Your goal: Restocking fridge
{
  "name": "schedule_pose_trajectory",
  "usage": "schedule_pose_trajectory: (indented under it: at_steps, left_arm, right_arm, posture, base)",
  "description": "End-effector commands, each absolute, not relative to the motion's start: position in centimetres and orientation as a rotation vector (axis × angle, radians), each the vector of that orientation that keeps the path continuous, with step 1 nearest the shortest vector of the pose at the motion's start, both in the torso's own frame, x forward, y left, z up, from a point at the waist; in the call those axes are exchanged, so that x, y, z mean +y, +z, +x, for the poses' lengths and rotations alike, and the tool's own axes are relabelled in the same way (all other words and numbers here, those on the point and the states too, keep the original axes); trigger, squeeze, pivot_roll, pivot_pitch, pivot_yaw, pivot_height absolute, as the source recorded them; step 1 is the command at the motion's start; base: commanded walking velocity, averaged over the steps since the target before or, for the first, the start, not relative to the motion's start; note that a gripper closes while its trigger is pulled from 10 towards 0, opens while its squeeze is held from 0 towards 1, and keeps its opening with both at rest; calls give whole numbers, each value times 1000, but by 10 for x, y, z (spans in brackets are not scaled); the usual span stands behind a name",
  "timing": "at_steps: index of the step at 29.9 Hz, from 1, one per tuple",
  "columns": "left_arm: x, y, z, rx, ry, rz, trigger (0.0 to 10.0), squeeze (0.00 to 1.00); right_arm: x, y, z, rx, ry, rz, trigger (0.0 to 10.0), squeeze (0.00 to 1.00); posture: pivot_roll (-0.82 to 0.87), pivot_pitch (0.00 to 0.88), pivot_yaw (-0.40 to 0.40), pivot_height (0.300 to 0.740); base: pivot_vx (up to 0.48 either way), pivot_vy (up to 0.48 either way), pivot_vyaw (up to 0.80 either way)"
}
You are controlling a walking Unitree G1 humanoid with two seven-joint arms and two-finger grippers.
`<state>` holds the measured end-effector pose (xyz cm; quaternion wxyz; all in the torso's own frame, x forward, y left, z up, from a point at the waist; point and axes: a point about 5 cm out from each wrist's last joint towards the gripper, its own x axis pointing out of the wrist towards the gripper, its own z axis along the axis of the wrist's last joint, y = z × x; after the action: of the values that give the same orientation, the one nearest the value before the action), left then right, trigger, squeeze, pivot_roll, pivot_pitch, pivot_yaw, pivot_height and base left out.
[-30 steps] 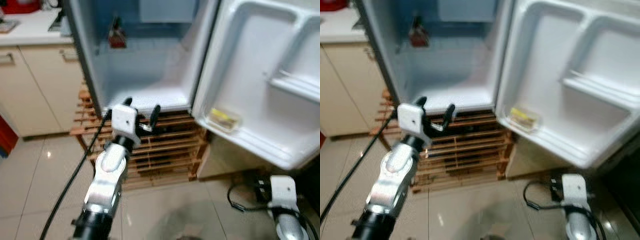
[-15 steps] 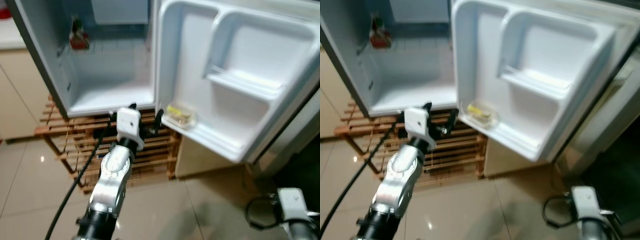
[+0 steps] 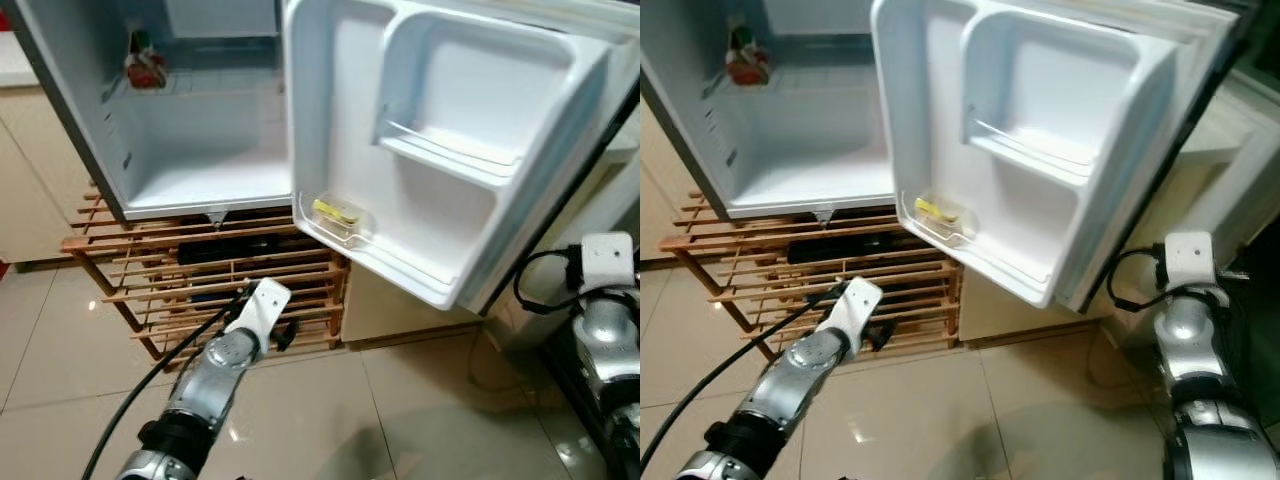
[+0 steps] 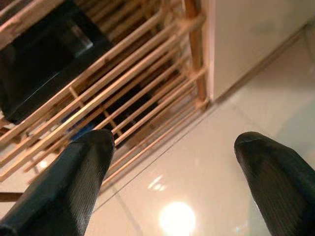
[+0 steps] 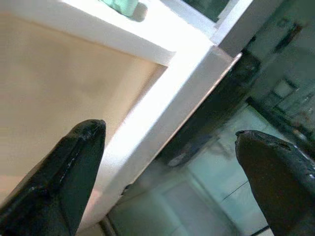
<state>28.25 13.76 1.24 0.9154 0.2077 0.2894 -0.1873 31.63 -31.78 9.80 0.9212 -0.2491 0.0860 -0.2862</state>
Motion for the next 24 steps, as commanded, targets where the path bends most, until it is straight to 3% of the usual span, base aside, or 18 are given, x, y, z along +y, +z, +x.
schedule_pose_trajectory:
  at_steps: [1,4,6,13,15,17,18,24]
  left_arm:
    - [131,13,284,601,-429,462,10000,0]
    - [126,8,281,622,-492,542,10000,0]
    - [126,8,281,625,-498,547,10000,0]
    - [128,-3,272,674,-610,630,10000,0]
    - [129,-12,262,713,-723,744,10000,0]
    - [130,-19,256,742,-793,814,10000,0]
    - [130,-22,254,753,-804,820,10000,0]
    - [130,-42,240,839,-855,843,10000,0]
  right_arm:
    - [-308,104,327,172,-563,-489,10000,0]
    - [-280,117,351,147,-457,-389,10000,0]
    - [-276,119,353,139,-445,-384,10000,0]
    - [-223,111,362,130,-118,-204,10000,0]
    - [-174,122,359,64,172,-174,10000,0]
    - [-118,143,332,8,560,-109,10000,0]
    - [-103,151,318,-2,685,-84,10000,0]
    - [-105,166,295,34,848,15,10000,0]
  posture:
    - [-63,0,-13,740]
    - [-56,0,-15,740]
    - [-56,0,-15,740]
    - [-66,0,-17,740]
    - [-84,0,-8,740]
    - [-88,0,-6,740]
    - [-88,0,-6,740]
    - [-88,0,-13,740]
  base:
    - [0,0,0]
    - [0,0,0]
    - [0,0,0]
    - [0,0,0]
    - [0,0,0]
    - [0,0,0]
    - [0,0,0]
    - [0,0,0]
